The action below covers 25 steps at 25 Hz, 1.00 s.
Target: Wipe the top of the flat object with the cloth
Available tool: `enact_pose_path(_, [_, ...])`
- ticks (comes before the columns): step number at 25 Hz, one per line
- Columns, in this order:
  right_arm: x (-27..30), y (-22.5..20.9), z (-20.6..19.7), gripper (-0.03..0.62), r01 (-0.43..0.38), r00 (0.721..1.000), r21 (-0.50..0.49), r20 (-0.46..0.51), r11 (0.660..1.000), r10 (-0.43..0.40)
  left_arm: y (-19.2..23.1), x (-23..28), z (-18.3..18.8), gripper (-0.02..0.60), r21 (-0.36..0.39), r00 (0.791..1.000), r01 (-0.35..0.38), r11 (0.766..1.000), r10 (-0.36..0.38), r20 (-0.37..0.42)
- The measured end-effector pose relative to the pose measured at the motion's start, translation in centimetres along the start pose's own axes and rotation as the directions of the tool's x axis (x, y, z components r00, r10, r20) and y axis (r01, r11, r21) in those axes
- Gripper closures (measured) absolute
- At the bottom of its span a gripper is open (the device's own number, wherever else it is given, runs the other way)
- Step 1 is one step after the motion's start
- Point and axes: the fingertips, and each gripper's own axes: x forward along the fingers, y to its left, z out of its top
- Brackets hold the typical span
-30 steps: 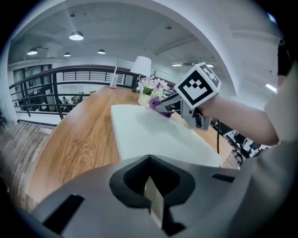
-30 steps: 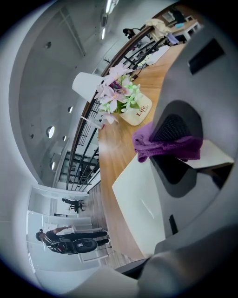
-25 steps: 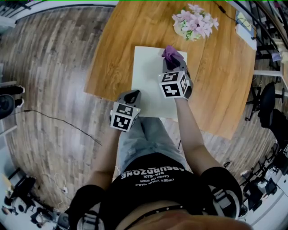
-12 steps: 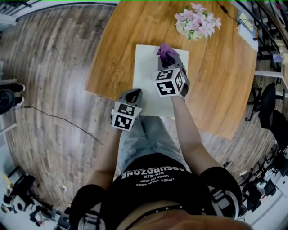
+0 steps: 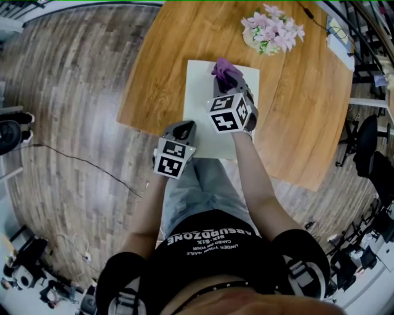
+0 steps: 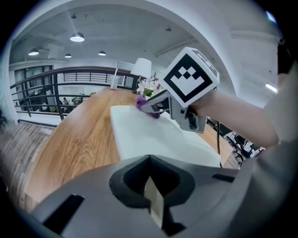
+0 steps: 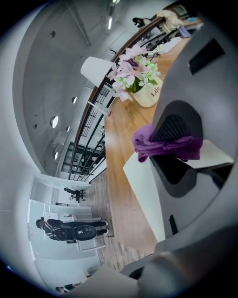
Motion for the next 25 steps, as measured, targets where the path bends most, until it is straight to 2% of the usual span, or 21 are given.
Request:
enact_pose_path(7, [0.5,2.1,1.7,0.493,-0.05,0.999,-0.011,0.022,0.999,0.05,-0.1,-0.2,0.0,0.566,0.006,1.0,-0.005,1.0,0.005,0.009])
enact_pose_path(11, [0.7,3.2,2.7,0.493,-0.106,0.993,-0.015,0.043,0.994,0.107,-0.2,-0.2,0.0,0.566,0.017,1.0,-0.008,1.0,0.008,0.018])
enact_pose_path(19, [1.2,5.8,4.3,0.493,-0.177,0.981,-0.111,0.066,0.978,0.185,-0.1,-0.2,-0.1,0.566,0.017,1.0,-0.008,1.0,0.007,0.023])
enact_pose_path(25, [1.3,7.7,5.1,0.493,-0.249,0.963,-0.182,0.061,0.951,0.263,-0.1,0.0,0.0,0.566,0.027,1.0,-0.014,1.0,0.013,0.025])
